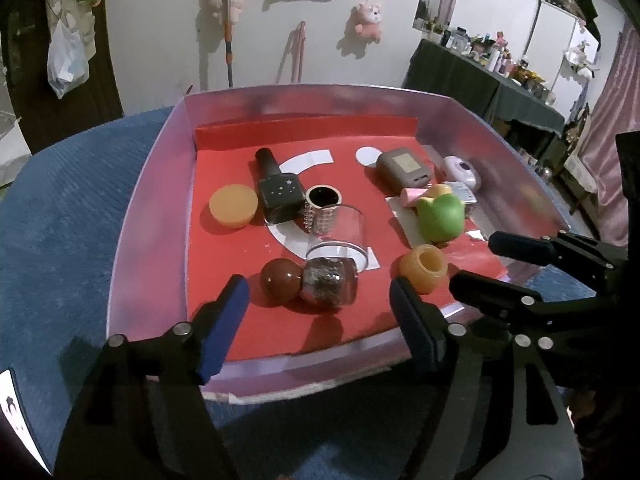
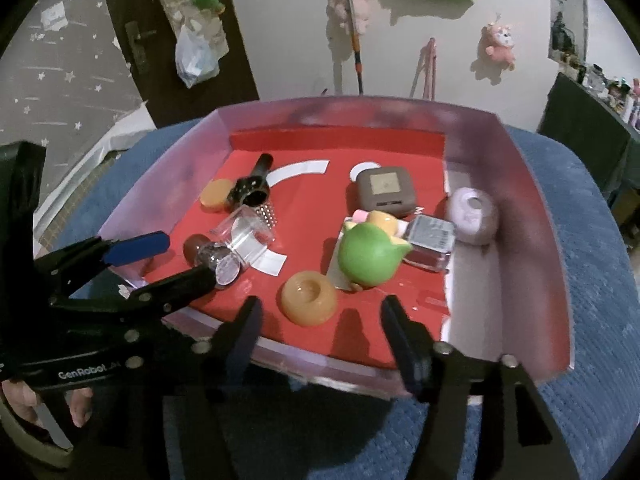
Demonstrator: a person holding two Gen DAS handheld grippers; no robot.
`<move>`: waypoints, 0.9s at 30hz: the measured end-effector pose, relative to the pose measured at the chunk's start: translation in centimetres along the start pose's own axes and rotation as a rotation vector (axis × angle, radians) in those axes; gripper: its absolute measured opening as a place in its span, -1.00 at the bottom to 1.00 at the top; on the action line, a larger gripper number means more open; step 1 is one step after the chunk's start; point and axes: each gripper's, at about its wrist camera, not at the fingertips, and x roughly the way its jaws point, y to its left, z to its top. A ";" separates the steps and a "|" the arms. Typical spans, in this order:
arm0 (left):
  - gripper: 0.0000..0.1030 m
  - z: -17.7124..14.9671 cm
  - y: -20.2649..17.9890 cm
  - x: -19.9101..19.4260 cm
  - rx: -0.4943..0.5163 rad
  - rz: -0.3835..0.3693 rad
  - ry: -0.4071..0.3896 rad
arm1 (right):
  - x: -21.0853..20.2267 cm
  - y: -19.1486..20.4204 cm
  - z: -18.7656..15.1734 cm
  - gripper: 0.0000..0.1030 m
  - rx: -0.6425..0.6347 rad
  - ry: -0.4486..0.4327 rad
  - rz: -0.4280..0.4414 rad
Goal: Organize rigid objects
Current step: 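Lower the ball, jar and yellow ring onto the red paper and open both tools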
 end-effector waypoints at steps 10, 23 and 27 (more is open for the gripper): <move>0.71 -1.1 -0.1 -2.7 -0.017 0.041 -0.060 | -3.4 0.2 -1.3 0.79 0.033 -0.127 -0.041; 0.86 -2.9 0.3 -3.0 -0.061 0.121 -0.100 | -4.7 0.6 -3.2 1.00 0.055 -0.239 -0.140; 0.86 -3.2 0.7 -2.9 -0.084 0.121 -0.108 | -4.2 0.1 -3.7 1.00 0.083 -0.233 -0.142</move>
